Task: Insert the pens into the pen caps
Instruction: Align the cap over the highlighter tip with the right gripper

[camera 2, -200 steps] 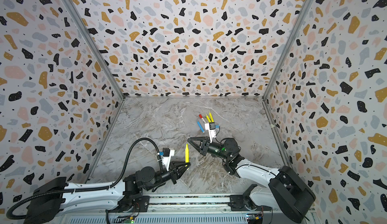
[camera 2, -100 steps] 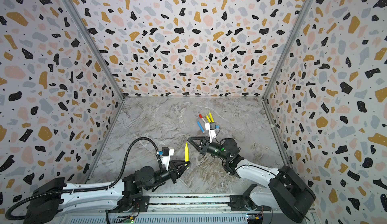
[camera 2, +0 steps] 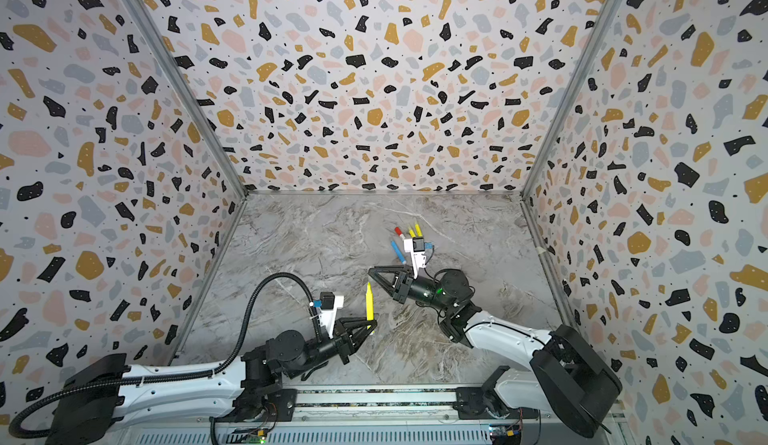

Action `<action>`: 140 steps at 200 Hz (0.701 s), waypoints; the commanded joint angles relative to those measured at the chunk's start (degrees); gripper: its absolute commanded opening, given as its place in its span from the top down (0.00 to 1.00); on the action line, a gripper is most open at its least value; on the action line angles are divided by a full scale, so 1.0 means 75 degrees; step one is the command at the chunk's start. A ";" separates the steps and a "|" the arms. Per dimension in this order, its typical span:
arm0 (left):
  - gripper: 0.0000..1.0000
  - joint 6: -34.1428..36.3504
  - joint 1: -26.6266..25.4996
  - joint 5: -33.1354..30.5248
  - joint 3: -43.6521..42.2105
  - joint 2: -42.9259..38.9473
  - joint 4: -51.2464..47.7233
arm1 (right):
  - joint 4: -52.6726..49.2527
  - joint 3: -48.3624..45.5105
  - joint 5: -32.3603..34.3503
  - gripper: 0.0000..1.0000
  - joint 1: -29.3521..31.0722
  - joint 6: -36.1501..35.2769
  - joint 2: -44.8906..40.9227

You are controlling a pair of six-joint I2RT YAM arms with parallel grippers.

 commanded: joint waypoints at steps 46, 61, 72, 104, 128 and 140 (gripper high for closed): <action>1.00 0.0156 -0.0052 -0.0155 0.0123 -0.0055 0.0220 | 0.0404 0.0196 -0.0190 0.97 0.0132 0.0090 -0.0084; 1.00 0.0156 -0.0049 -0.0163 0.0111 -0.0078 0.0213 | 0.0420 0.0217 -0.0208 0.97 0.0154 0.0091 -0.0094; 1.00 0.0155 -0.0052 -0.0169 0.0109 -0.0087 0.0192 | 0.0411 0.0220 -0.0198 0.97 0.0161 0.0093 -0.0103; 1.00 0.0156 -0.0055 -0.0175 0.0116 -0.0091 0.0180 | 0.0411 0.0302 -0.0243 0.97 0.0166 0.0110 -0.0115; 1.00 0.0156 -0.0049 -0.0178 0.0123 -0.0109 0.0179 | 0.0430 0.0346 -0.0290 0.97 0.0207 0.0110 -0.0166; 1.00 0.0158 -0.0049 -0.0187 0.0113 -0.0114 0.0176 | 0.0422 0.0350 -0.0291 0.97 0.0223 0.0110 -0.0206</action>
